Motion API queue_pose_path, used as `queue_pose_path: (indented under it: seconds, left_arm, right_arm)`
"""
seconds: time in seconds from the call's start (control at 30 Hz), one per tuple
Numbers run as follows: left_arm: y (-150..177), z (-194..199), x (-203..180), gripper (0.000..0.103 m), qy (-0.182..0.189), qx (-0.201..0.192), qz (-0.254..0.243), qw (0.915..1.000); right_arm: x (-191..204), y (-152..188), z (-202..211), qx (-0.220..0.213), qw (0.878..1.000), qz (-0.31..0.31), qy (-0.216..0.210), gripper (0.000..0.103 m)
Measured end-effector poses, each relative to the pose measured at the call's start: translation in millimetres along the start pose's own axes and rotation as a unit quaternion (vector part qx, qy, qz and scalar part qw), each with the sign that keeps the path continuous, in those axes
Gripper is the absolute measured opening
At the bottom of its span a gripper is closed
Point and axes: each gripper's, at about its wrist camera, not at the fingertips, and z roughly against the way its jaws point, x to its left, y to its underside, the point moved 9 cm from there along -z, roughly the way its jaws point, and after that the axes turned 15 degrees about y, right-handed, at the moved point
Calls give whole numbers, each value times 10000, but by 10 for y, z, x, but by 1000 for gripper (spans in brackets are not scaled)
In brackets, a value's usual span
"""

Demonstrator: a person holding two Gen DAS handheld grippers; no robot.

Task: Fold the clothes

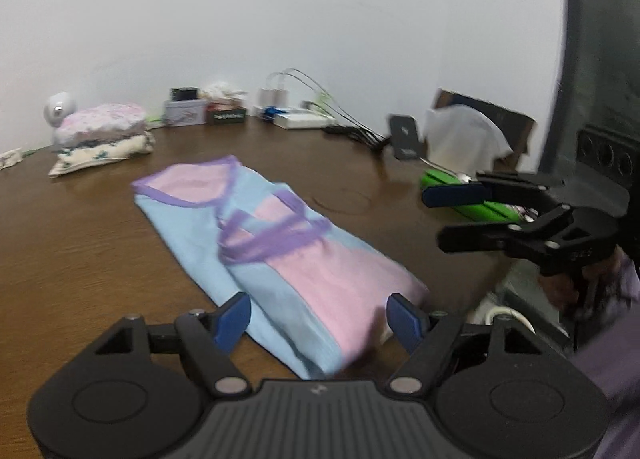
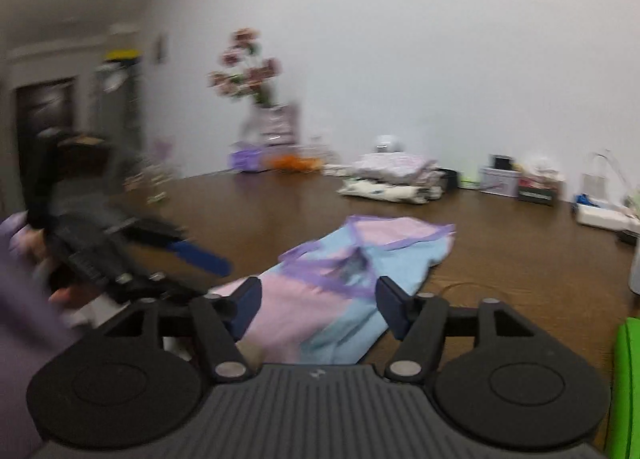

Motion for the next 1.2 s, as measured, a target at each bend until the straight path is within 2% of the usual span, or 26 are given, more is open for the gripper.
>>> queue_pose_path:
  seconds: [0.13,0.2,0.23,0.3,0.43,0.47,0.5,0.53,0.63,0.67,0.7,0.73,0.8,0.9,0.93,0.97,1.0,1.03,1.13,1.2]
  left_arm:
    - [124,31,-73,73,116,33,-165,9998]
    - [144,29,-107,67,158,6,-244,9996]
    - [153,28,-124,62,179,-8,-284,9994]
    - [189,4,-110,37,185,81,-252,9995]
    - [255,26,-39,32,47,64,-223,9997]
    - [262,40,-32,25,27,22,-225,9997]
    - [265,55,-30,14,10,-2,-223,9997]
    - [267,69,-30,12,-4,-18,-220,9998]
    - [295,114,-43,15,35,4,-254,9997]
    - [305,129,-48,22,42,-3,-268,9996]
    - [317,139,-50,32,51,-15,-270,9996]
    - [326,148,-51,37,39,-39,-274,9996]
    - [331,140,-68,39,-5,-49,-329,9994]
    - [334,120,-88,33,-26,-63,-446,9990]
    - [336,116,-90,27,-28,-74,-483,9988]
    - [338,123,-94,8,-43,-100,-556,9984]
    - [342,135,-99,4,-63,-133,-646,9978]
    - [345,146,-105,4,-83,-166,-735,9971]
    - [346,239,-168,3,120,-306,-996,9945]
    - [299,302,-165,3,186,-437,-1074,9931]
  right_arm:
    - [11,108,8,193,9994,139,-261,64]
    - [42,139,-21,233,9989,134,-384,63]
    - [54,160,-43,274,9985,124,-450,57]
    - [105,249,-88,458,9974,217,-518,50]
    - [182,404,-192,725,9951,434,-516,29]
    - [187,419,-191,716,9953,436,-480,27]
    - [192,433,-189,705,9956,436,-443,14]
    - [195,448,-172,702,9954,444,-484,5]
    - [216,440,-97,645,9948,533,-586,7]
    - [193,438,-96,645,9950,507,-569,8]
    - [178,443,-104,648,9952,494,-547,11]
    - [164,449,-112,650,9953,481,-525,21]
    - [167,466,-141,681,9951,493,-522,28]
    - [231,477,-200,698,9942,541,-620,28]
    - [234,475,-212,689,9943,559,-587,24]
    - [237,472,-224,680,9945,577,-551,18]
    - [232,473,-226,688,9946,584,-519,6]
    - [235,477,-196,700,9941,587,-591,3]
    - [234,468,-84,680,9933,595,-720,2]
    - [199,393,0,496,9946,435,-797,2]
